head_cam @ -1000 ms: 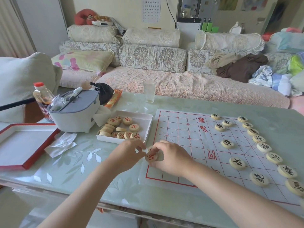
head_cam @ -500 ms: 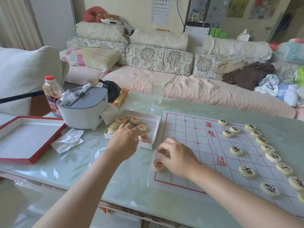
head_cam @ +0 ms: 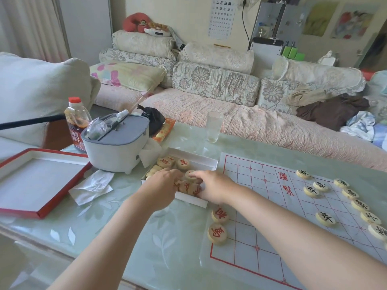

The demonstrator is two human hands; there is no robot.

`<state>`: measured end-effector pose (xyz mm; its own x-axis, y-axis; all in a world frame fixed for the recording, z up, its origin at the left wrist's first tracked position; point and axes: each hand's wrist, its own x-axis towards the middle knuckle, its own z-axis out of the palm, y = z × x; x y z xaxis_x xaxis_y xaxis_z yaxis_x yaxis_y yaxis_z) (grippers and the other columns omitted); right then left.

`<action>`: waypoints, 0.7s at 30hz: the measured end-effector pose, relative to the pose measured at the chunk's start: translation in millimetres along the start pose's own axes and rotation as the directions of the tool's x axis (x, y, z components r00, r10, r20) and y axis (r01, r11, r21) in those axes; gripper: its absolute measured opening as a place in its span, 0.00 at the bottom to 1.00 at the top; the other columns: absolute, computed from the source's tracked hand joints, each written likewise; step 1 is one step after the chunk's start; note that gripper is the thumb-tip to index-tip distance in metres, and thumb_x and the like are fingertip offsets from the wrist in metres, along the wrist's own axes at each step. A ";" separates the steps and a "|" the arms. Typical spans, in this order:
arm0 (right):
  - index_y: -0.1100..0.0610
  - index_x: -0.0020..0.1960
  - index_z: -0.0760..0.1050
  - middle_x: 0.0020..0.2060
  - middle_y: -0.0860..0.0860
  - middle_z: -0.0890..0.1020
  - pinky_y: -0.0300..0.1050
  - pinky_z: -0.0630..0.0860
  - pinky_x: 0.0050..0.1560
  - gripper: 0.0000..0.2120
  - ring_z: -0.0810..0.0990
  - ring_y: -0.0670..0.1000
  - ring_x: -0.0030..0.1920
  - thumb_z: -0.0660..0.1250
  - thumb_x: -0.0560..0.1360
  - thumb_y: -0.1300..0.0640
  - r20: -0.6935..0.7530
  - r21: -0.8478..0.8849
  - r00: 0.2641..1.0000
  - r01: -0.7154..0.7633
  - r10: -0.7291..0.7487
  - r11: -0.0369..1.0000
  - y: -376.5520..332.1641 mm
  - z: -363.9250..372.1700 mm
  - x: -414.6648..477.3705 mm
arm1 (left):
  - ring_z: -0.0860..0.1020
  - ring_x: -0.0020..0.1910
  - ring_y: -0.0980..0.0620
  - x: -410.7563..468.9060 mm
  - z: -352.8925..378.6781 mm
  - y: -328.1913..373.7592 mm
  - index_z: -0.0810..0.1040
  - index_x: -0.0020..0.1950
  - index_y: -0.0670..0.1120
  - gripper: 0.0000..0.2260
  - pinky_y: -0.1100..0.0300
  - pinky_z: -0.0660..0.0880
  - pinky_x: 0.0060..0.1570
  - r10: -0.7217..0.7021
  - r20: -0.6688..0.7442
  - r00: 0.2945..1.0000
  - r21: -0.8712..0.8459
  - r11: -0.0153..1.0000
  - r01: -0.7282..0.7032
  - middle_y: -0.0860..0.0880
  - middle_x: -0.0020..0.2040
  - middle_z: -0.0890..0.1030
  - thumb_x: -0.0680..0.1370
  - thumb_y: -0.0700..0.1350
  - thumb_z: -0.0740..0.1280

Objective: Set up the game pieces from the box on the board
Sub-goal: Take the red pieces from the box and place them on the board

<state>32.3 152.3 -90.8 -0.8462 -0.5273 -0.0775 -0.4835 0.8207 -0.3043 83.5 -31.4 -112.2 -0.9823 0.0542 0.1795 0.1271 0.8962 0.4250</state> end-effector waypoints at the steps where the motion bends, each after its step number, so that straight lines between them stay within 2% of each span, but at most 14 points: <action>1: 0.41 0.71 0.69 0.64 0.42 0.78 0.46 0.75 0.61 0.27 0.76 0.47 0.64 0.69 0.73 0.55 0.003 -0.006 1.000 -0.002 0.002 1.000 1.2 0.7 2.6 | 0.73 0.58 0.50 0.7 -0.7 -1.8 0.73 0.66 0.55 0.18 0.59 0.71 0.55 -0.004 0.003 1.000 -0.005 1.000 0.004 0.52 0.59 0.76 0.78 0.40 0.61; 4: 0.42 0.61 0.75 0.56 0.43 0.81 0.46 0.77 0.55 0.18 0.79 0.48 0.55 0.70 0.72 0.53 -0.030 0.002 0.999 -0.014 0.014 1.000 5.2 1.4 5.5 | 0.74 0.59 0.50 3.2 -2.1 -3.7 0.74 0.65 0.53 0.16 0.59 0.71 0.56 -0.002 0.001 1.000 -0.009 1.000 0.002 0.52 0.59 0.76 0.78 0.42 0.62; 6: 0.44 0.55 0.78 0.49 0.43 0.82 0.42 0.76 0.48 0.14 0.79 0.44 0.46 0.74 0.70 0.53 -0.080 0.114 0.997 -0.008 0.018 0.993 9.0 2.1 6.9 | 0.75 0.58 0.49 4.9 -4.5 0.4 0.75 0.64 0.53 0.15 0.57 0.73 0.55 -0.001 -0.013 1.000 -0.027 1.000 0.001 0.52 0.58 0.77 0.78 0.45 0.63; 8: 0.46 0.54 0.79 0.45 0.44 0.83 0.33 0.70 0.40 0.16 0.75 0.36 0.36 0.78 0.68 0.52 -0.130 0.289 0.991 0.020 0.018 0.957 10.4 1.0 8.4 | 0.76 0.56 0.50 6.5 -7.2 9.7 0.75 0.64 0.53 0.14 0.57 0.73 0.53 0.005 -0.025 1.000 -0.075 0.997 -0.007 0.52 0.57 0.78 0.78 0.50 0.64; 11: 0.47 0.55 0.79 0.44 0.46 0.82 0.29 0.67 0.36 0.21 0.73 0.35 0.30 0.81 0.65 0.54 -0.197 0.450 0.980 0.081 0.010 0.889 6.4 -5.3 10.0 | 0.77 0.50 0.54 12.1 -7.6 22.8 0.75 0.63 0.54 0.13 0.61 0.73 0.46 -0.040 -0.068 0.997 -0.226 0.974 0.024 0.54 0.53 0.79 0.79 0.51 0.64; 14: 0.47 0.58 0.77 0.46 0.44 0.83 0.28 0.67 0.39 0.19 0.75 0.33 0.36 0.78 0.69 0.55 -0.251 0.448 0.968 0.098 0.019 0.889 3.2 -10.2 11.1 | 0.76 0.44 0.53 18.8 -10.7 23.5 0.77 0.59 0.53 0.10 0.64 0.73 0.37 -0.178 -0.144 0.973 -0.291 0.948 0.130 0.53 0.48 0.78 0.79 0.50 0.63; 16: 0.45 0.60 0.76 0.49 0.41 0.82 0.30 0.69 0.44 0.19 0.77 0.36 0.44 0.75 0.72 0.56 -0.240 0.389 0.970 0.069 0.028 0.919 5.4 -8.9 12.1 | 0.76 0.45 0.52 20.3 -14.7 19.2 0.77 0.58 0.52 0.10 0.60 0.74 0.38 -0.245 -0.178 0.953 -0.285 0.940 0.188 0.52 0.49 0.79 0.79 0.49 0.63; 19: 0.42 0.63 0.76 0.61 0.42 0.79 0.43 0.75 0.56 0.20 0.78 0.47 0.60 0.71 0.74 0.56 -0.135 0.152 0.991 0.002 0.018 0.988 4.7 -2.9 13.9 | 0.75 0.44 0.51 19.0 -18.2 12.6 0.76 0.58 0.51 0.09 0.60 0.72 0.38 -0.282 -0.218 0.934 -0.266 0.938 0.221 0.52 0.48 0.78 0.79 0.48 0.62; 21: 0.41 0.68 0.72 0.68 0.44 0.75 0.46 0.74 0.60 0.26 0.74 0.51 0.66 0.69 0.73 0.57 -0.050 -0.003 0.999 0.020 -0.020 1.000 0.4 2.3 15.1 | 0.75 0.44 0.51 17.9 -18.6 11.0 0.76 0.57 0.50 0.08 0.60 0.70 0.37 -0.281 -0.217 0.935 -0.258 0.940 0.223 0.52 0.48 0.78 0.79 0.47 0.62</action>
<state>19.9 144.2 -94.3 -0.8464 -0.5320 -0.0234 -0.5012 0.8107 -0.3027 69.9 -28.8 -87.8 -0.9243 -0.2964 0.2405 -0.0637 0.7409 0.6686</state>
